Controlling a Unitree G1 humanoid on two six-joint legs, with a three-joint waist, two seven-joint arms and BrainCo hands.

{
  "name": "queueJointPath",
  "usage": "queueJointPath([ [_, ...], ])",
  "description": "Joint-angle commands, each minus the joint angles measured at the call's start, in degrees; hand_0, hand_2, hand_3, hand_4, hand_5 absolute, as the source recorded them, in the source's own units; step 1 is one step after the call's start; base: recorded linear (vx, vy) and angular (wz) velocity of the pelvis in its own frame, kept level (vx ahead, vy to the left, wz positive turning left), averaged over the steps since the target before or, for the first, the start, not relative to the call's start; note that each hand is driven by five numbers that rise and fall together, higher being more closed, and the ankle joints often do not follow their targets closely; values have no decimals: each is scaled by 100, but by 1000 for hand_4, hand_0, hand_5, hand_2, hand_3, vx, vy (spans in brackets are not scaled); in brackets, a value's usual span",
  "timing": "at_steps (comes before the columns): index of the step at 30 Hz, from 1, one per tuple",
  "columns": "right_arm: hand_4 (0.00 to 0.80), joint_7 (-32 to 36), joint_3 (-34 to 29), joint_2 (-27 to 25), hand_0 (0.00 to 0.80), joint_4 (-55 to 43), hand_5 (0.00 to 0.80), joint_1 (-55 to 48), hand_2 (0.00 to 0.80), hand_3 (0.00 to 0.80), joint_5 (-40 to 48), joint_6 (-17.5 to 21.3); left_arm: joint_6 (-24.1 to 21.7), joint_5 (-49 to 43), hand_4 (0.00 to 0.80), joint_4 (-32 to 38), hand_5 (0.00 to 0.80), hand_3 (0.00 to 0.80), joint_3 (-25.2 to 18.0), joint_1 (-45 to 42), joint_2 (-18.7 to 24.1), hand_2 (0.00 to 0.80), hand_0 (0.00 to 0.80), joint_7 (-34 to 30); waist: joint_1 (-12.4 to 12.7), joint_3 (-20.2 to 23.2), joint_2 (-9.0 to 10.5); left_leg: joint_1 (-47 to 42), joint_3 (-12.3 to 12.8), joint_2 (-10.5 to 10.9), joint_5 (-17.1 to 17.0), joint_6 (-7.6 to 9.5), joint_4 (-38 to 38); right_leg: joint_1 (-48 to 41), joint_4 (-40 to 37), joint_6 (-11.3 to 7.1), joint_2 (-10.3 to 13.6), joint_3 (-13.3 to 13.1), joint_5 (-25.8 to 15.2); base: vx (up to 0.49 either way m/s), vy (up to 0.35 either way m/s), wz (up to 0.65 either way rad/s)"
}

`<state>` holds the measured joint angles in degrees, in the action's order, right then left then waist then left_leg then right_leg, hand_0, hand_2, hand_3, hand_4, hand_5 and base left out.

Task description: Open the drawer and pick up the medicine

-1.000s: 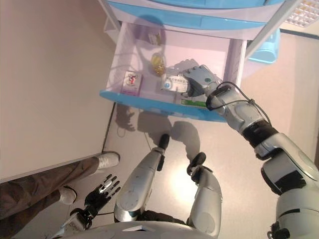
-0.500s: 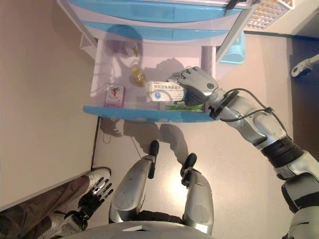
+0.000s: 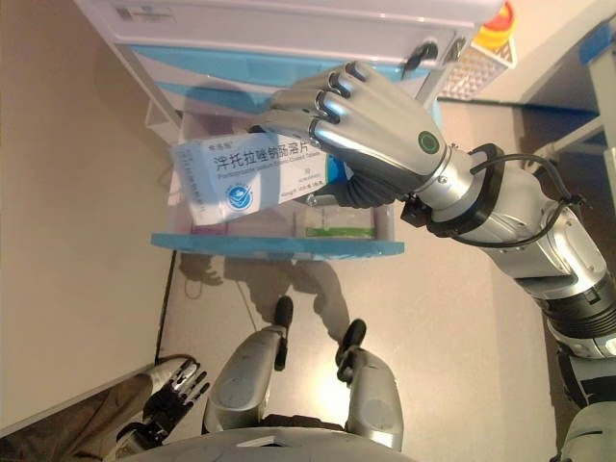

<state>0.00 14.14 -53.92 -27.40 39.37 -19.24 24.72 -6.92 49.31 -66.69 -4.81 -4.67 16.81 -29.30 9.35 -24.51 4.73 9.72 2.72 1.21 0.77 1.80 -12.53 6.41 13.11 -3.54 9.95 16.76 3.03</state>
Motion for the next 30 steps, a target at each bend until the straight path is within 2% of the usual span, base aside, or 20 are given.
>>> queueJointPath([
  [1, 800, -100, -134, -142, 800, -265, 800, 415, 800, 800, 416, -107, -83, -275, 0, -19, 0, 0, 52, -605, -89, 0, 0, 6, 124, 555, -234, -552, -33, 205, 508, 19, 628, -122, 742, -431, -16, -57, 259, 97, 25, -2],
  [7, 800, -59, -57, -169, 800, -94, 800, 904, 800, 800, 664, -675, 9, -365, 0, -3, 0, 0, 66, -637, -122, 0, 0, 178, 227, 743, -186, -647, -130, 241, 525, 13, 621, -307, 633, -410, -1, -24, 311, 90, 21, 1],
  [10, 800, -186, 53, -168, 800, 125, 800, 1173, 800, 800, 516, -918, 34, -384, 0, -3, 0, 0, 69, -650, -137, 0, 0, 256, 278, 807, -161, -701, -188, 253, 534, 11, 617, -396, 590, -398, 11, 7, 313, 94, 20, 4],
  [13, 800, -358, 240, -152, 800, 528, 800, 1569, 800, 800, 520, -1338, 82, -424, 0, -20, 0, 0, 75, -661, -127, 0, 0, 339, 353, 883, -132, -748, -252, 269, 541, 8, 599, -474, 585, -395, 33, 36, 306, 87, 29, 10],
  [20, 800, -734, 703, -235, 800, 1862, 800, 2235, 800, 800, 572, -1881, 323, -501, 0, 71, 0, 0, -34, -735, -64, 0, 0, 601, 507, 1039, -91, -804, -376, 317, 519, 15, 610, -635, 521, -382, 87, 158, 274, 67, 35, 10],
  [30, 800, -806, 1596, -252, 800, 4025, 800, 2994, 800, 800, 298, -2150, 689, -605, 0, 291, 0, 0, -79, -821, 33, 0, 0, 815, 744, 1204, -86, -820, -614, 403, 465, 28, 615, -842, 430, -359, 155, 317, 241, 59, 46, 12],
])
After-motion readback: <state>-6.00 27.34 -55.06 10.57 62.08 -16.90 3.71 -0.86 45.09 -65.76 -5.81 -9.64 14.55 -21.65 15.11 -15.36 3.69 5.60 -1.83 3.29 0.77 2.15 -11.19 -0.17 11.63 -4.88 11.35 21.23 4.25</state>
